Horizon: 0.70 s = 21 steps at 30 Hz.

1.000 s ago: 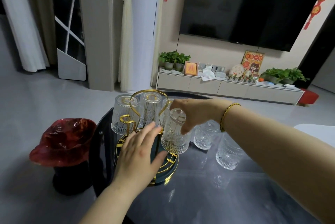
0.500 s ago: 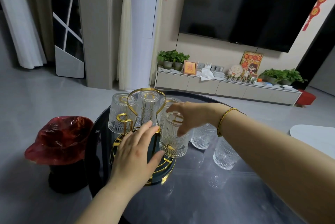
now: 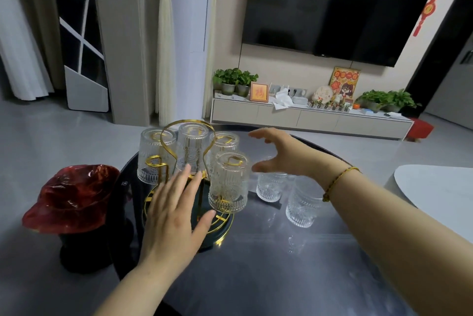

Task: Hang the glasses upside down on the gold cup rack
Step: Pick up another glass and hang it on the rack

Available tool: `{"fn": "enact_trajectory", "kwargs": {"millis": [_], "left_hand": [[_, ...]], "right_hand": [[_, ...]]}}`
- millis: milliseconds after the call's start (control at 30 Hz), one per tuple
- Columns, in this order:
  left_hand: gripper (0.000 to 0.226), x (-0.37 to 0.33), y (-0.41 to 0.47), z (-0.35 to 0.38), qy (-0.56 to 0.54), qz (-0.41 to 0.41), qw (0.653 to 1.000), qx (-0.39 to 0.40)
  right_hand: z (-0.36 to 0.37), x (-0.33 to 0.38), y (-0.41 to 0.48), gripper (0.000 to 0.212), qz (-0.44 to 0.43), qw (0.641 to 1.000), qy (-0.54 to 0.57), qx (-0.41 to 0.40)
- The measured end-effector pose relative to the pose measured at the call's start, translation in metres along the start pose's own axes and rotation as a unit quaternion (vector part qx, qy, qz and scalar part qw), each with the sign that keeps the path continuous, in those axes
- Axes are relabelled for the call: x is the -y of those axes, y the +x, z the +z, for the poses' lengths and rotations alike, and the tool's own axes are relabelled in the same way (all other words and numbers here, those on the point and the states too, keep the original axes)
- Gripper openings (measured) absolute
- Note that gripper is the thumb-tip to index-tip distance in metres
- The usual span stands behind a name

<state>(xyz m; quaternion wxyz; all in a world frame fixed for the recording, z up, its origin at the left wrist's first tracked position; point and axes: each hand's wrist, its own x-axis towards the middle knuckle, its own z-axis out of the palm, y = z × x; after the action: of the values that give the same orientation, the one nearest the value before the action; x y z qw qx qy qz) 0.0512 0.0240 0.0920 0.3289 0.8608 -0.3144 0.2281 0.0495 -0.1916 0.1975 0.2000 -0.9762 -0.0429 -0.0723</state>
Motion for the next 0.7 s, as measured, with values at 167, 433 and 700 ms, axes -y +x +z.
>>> {"fn": "enact_trajectory", "kwargs": {"millis": [167, 433, 700], "left_hand": [[0.056, -0.021, -0.037, 0.029, -0.035, 0.062, 0.995, 0.076], [0.060, -0.036, -0.062, 0.081, 0.054, 0.033, 0.965, 0.255], [0.057, -0.021, -0.060, 0.098, 0.072, 0.000, 0.945, 0.319]], "right_hand": [[0.023, -0.063, -0.052, 0.048, 0.106, 0.965, 0.074, -0.227], [0.084, -0.136, -0.091, 0.077, 0.288, 0.895, 0.199, -0.275], [0.118, -0.149, -0.080, 0.112, 0.312, 0.875, 0.312, -0.199]]}}
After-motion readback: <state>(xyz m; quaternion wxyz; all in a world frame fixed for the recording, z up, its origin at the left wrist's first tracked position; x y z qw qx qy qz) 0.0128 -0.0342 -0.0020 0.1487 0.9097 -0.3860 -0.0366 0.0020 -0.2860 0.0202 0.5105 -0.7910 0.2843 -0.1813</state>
